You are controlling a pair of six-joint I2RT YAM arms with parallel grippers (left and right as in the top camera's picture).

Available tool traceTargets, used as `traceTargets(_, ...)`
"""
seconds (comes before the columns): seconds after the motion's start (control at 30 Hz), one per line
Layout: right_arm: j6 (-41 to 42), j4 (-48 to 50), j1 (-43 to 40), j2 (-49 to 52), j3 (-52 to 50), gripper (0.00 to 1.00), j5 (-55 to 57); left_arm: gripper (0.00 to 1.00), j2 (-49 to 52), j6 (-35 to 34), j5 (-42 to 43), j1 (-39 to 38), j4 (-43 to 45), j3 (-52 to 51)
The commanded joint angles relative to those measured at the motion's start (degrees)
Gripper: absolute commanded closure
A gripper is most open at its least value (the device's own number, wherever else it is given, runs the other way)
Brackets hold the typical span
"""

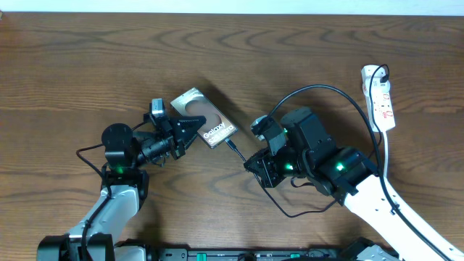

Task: Plug charger to phone and switch on socket
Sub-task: 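Align the USB-C plug with the phone's charging port, right gripper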

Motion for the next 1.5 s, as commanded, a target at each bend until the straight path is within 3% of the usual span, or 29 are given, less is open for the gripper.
traceTargets(0.0,0.7,0.1,0.5,0.2,0.2,0.99,-1.3,0.92,-0.3,-0.2,0.5,-0.1,0.8,2.4)
traceTargets(0.77,0.6,2.1,0.5,0.3,0.2,0.99,-0.6,0.93,-0.3,0.5,1.7,-0.1,0.9,2.4)
traceTargets(1.07,0.0,7.5,0.5,0.4,0.2,0.99,-0.6,0.93,-0.3,2.8,5.5,-0.2,10.3,2.4)
traceTargets(1.47,0.0,9.7,0.5,0.4,0.2,0.99,0.9,0.93,-0.3,7.3,5.2,-3.4,11.3,2.4)
